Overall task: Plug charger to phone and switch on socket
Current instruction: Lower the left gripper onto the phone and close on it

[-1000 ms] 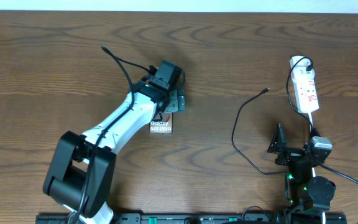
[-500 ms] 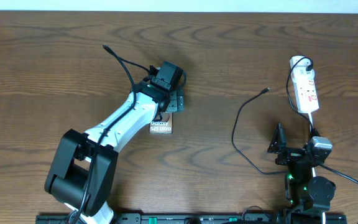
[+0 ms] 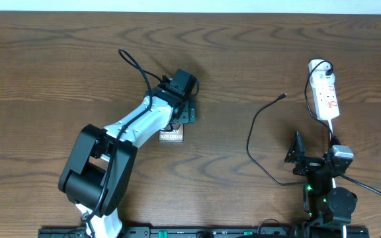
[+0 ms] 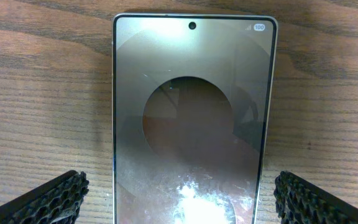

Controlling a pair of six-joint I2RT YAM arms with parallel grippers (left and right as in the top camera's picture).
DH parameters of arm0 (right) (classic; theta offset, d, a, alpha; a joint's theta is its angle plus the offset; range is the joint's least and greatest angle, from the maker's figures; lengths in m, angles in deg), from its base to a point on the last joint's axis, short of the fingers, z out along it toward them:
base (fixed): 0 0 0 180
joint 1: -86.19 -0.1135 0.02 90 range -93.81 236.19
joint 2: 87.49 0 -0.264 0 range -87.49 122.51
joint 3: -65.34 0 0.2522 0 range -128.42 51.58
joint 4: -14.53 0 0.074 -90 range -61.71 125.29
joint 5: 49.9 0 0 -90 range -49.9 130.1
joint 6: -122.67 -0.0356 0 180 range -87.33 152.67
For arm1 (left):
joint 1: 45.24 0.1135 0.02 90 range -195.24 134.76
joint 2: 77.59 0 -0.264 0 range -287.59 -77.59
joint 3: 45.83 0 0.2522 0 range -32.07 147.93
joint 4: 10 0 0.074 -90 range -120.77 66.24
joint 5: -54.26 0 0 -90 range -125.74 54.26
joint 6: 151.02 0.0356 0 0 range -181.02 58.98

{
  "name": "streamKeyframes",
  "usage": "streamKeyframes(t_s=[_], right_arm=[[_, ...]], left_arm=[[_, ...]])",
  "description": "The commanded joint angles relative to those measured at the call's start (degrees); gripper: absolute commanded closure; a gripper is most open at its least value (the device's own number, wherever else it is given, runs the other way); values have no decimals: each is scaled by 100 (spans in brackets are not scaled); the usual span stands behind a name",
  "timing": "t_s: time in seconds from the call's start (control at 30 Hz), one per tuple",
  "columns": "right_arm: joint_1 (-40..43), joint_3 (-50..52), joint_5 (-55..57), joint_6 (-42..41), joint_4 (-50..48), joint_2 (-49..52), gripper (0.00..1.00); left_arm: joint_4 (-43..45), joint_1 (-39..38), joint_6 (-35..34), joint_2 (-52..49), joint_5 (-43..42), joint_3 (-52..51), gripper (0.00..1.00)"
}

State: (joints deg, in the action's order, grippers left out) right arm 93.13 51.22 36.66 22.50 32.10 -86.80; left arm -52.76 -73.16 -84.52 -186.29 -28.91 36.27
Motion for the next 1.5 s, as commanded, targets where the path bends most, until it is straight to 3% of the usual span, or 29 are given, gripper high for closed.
streamKeyframes(t_s=[0.0,0.27,0.7,0.9,1.13,1.47], right_arm=[[-39,7,-55,39,15,-31,1],[-39,7,-55,39,15,-31,1],[-39,7,-55,39,15,-31,1],[-39,7,-55,39,15,-31,1],[-39,7,-55,39,15,-31,1],[-39,7,-55,39,15,-31,1]], left_arm=[[-2,9,101,-170,114,13,2],[-55,9,529,-404,-195,13,2],[-352,9,568,-404,-188,13,1],[-431,9,568,-404,-190,13,9],[-481,9,568,-404,-190,13,27],[-487,9,568,-402,-188,13,41]])
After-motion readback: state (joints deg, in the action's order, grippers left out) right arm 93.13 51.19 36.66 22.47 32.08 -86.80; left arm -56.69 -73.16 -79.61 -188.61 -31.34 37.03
